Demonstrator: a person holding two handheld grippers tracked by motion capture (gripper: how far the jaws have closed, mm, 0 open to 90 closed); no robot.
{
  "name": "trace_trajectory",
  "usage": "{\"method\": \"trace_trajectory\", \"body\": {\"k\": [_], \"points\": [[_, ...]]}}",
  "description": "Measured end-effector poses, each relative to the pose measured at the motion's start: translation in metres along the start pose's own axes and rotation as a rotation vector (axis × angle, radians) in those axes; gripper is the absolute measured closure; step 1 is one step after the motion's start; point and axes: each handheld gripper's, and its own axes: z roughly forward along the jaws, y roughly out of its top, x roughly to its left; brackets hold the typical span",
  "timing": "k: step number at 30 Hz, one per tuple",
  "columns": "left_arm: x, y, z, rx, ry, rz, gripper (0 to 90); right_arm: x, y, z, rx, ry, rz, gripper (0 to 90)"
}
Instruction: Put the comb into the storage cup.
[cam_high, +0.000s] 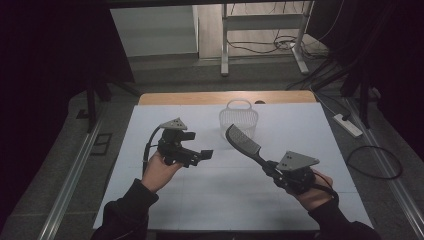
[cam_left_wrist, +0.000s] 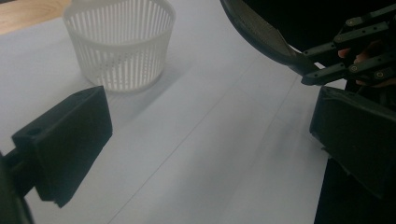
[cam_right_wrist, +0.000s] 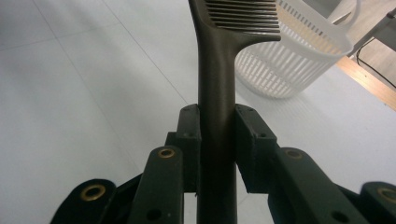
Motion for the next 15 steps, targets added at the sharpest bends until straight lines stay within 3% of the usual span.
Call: {"method": "trace_trajectory", "body": {"k": [15], "points": [[0.0,-0.002,0.011,0.003,-0.1,-0.052,0.0,0.017,0.008,0.003,-0.042,0.032,-0.024,72.6]]}}
